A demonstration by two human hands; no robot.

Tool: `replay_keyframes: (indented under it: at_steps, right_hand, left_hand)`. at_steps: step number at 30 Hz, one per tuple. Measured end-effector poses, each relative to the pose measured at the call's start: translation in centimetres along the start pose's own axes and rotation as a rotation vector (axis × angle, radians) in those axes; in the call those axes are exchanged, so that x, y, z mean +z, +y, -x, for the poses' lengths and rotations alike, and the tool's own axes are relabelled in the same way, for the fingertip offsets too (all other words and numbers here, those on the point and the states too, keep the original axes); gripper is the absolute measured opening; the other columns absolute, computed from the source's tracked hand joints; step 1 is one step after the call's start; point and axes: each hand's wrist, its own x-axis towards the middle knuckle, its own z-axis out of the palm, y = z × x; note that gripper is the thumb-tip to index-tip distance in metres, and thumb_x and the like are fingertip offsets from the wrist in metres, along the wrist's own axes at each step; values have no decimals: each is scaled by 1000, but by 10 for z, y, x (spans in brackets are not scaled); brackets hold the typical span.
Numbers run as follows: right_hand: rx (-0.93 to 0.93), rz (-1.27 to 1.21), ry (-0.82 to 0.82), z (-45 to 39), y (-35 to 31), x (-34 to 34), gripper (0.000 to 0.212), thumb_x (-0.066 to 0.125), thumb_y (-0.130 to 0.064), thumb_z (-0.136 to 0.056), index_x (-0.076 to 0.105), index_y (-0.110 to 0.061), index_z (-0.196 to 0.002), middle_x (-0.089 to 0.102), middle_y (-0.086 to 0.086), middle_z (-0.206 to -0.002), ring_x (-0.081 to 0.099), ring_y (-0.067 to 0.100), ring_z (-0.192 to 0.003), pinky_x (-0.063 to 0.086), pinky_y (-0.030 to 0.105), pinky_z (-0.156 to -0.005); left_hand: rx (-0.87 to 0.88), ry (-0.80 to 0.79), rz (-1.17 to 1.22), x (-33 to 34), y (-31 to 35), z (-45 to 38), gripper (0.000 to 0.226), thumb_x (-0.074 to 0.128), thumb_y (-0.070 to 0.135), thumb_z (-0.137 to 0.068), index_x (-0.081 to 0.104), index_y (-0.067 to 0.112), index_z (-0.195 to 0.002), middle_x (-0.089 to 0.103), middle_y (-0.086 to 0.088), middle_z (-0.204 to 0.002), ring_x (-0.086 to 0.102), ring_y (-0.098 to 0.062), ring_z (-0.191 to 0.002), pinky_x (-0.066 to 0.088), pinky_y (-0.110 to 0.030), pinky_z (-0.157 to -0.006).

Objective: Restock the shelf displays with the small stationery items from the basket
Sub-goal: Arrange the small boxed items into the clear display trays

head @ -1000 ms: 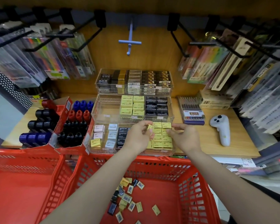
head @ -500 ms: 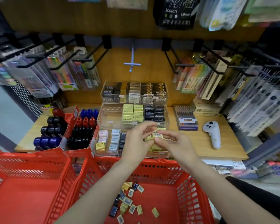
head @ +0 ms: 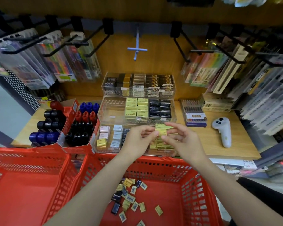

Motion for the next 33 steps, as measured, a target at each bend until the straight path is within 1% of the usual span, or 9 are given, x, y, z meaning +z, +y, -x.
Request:
replay_keyframes:
  at_steps: [2, 4, 7, 9, 11, 14, 16, 30, 33]
  right_hand:
    - [-40, 130, 35, -6, 7, 2, 28, 81, -16, -78, 69, -31, -100, 69, -4, -83, 67, 1, -71, 52, 13, -66]
    - [-65, 320, 117, -12, 15, 1, 25, 80, -25, -79, 69, -31, -100, 67, -11, -82, 62, -3, -74, 45, 4, -65]
    - [-69, 552, 175, -18, 26, -2, 31, 78, -35, -79, 73, -25, -108, 63, -10, -90, 54, -1, -71, 37, 1, -64]
    - [-69, 568, 168, -21, 31, 1, 33, 78, -35, -79, 74, -21, -109, 61, -10, -87, 50, -3, -69, 36, 3, -64]
    - [-61, 580, 164, -26, 34, 7, 35, 79, -36, -78, 74, -20, -108, 62, -11, -84, 48, -2, -67, 37, 10, -67]
    - [-26, 621, 202, -30, 37, 12, 33, 79, -41, -77, 73, -23, -104, 66, -13, -83, 55, 6, -74, 50, 36, -82]
    - [-22, 637, 230, -30, 38, 12, 28, 79, -42, -77, 71, -24, -96, 68, -13, -83, 60, 13, -78, 51, 44, -83]
    - [-83, 692, 234, -33, 36, 20, 21, 78, -39, -80, 71, -24, -93, 70, -12, -86, 66, 14, -83, 51, 43, -84]
    - [-95, 686, 180, -28, 33, 16, 19, 77, -29, -83, 72, -21, -100, 65, -13, -82, 65, 18, -80, 52, 39, -82]
  left_hand:
    - [-31, -8, -19, 3, -4, -4, 14, 68, 24, -92, 72, 18, -104, 72, 7, -90, 66, 0, -74, 52, -16, -71]
    - [-4, 5, -165, 3, -6, -8, 15, 65, 25, -94, 68, 24, -109, 69, 13, -99, 63, 2, -87, 50, -14, -80]
    - [12, -11, -431, 2, -7, -12, 21, 59, 16, -97, 54, 30, -111, 62, 9, -115, 57, -13, -95, 47, -28, -88]
    - [14, -49, -503, 3, -9, -14, 24, 55, 10, -97, 46, 28, -111, 61, 6, -124, 56, -24, -101, 46, -32, -86]
    - [25, -70, -535, 6, -10, -15, 25, 54, 8, -97, 45, 24, -115, 61, 3, -129, 57, -27, -103, 46, -33, -86]
    - [8, -89, -546, 10, -10, -17, 28, 55, 9, -97, 45, 24, -118, 59, 3, -132, 57, -25, -105, 46, -34, -90]
    - [5, -95, -560, 12, -11, -18, 28, 55, 10, -97, 45, 24, -119, 59, 4, -133, 57, -25, -106, 46, -35, -92]
    - [-8, -121, -525, 13, -13, -20, 34, 56, 10, -96, 45, 21, -126, 58, 2, -136, 57, -28, -108, 45, -32, -87]
    - [-26, -141, -529, 10, -8, -11, 37, 56, 15, -97, 43, 24, -131, 58, -1, -116, 56, -16, -87, 43, -28, -72]
